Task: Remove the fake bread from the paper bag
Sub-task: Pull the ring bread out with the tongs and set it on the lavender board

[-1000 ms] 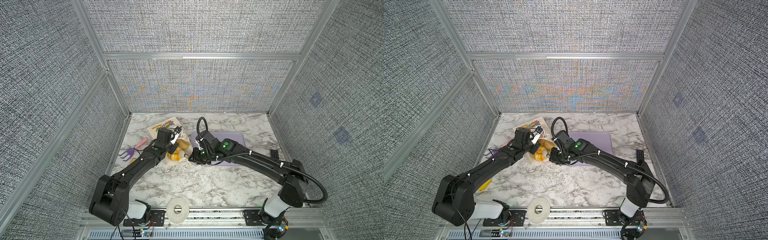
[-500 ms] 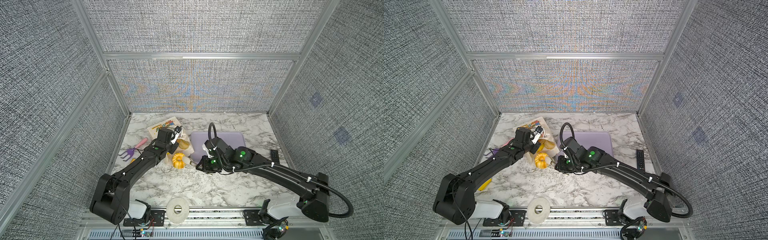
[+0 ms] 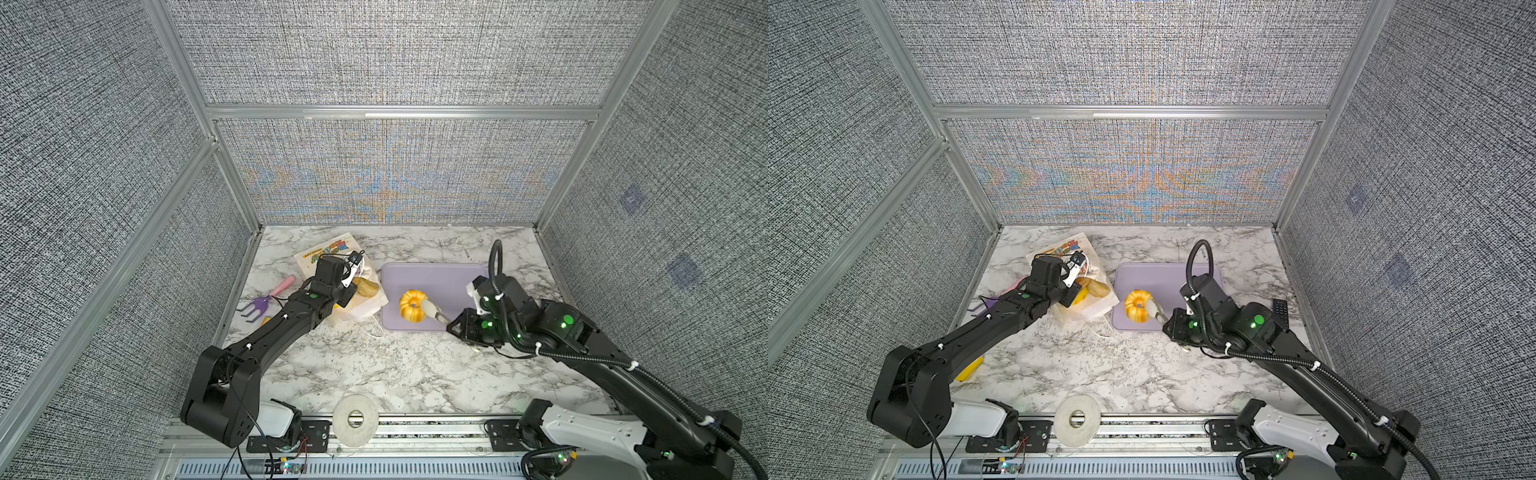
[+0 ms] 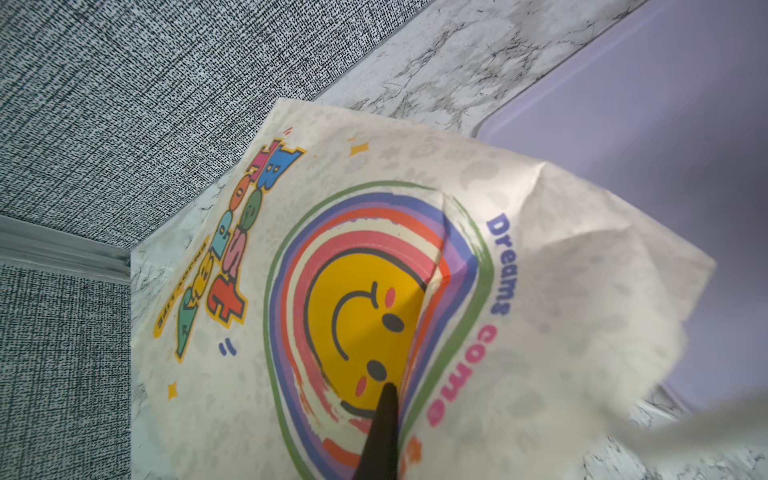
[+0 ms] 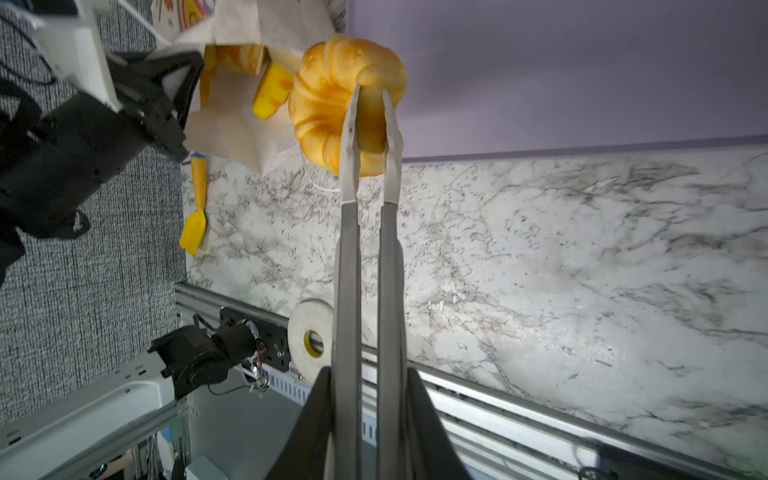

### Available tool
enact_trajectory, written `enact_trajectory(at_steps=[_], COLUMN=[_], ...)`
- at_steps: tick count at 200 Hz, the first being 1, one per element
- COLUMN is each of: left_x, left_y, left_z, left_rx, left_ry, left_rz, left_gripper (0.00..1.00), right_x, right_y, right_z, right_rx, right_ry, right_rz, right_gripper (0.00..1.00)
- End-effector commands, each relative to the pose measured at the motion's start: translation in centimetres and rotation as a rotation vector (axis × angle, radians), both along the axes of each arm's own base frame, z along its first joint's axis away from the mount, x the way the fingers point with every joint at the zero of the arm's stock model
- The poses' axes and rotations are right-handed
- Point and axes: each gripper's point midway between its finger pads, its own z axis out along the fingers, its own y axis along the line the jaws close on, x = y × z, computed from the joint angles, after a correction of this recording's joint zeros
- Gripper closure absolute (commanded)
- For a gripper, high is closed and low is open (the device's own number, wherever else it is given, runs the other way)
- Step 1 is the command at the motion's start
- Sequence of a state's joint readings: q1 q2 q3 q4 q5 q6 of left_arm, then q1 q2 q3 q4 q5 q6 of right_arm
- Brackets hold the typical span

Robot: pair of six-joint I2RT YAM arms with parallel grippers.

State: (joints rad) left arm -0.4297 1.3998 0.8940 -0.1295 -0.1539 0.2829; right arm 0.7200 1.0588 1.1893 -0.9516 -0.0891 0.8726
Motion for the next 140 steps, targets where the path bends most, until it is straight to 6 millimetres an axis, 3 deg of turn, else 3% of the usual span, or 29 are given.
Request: enact_trajectory(at_steps=[1,26,61,102,140], left_x=[0.3,0.1,-0.1,-0.1,-0.1], left_y=[0.8,0.8,0.8,0.8,0.5], left_z=[0.6,1.3,1.5,1.4,1.2], left_rx=[-0.008,-0.022,-0.006,-0.003,0.005], left_ry=[-0.032,-0.077,-0.103,-0.096,-0.091], left_rz=[0.058,0.046,0.018,0.019,0.001], left_gripper=[1.00,1.00,1.00,1.00,1.00], right_x=[3.1,7.2,11.2,14.1,15.3], right_y=[-0.3,0.1,2.4,3.9,4.8], right_z=[0.8,0.9,-1.5,-4.2,-5.6], right_rx=[0.013,-0.016,-0.023,-0.041,-0.049], right_ry=[-0.067,-0.094,-0.028,0.020,0.051], right_rz=[0.017,0.019,0.074,0.091,0.108], right_gripper=[1.00,1.00,1.00,1.00,1.00])
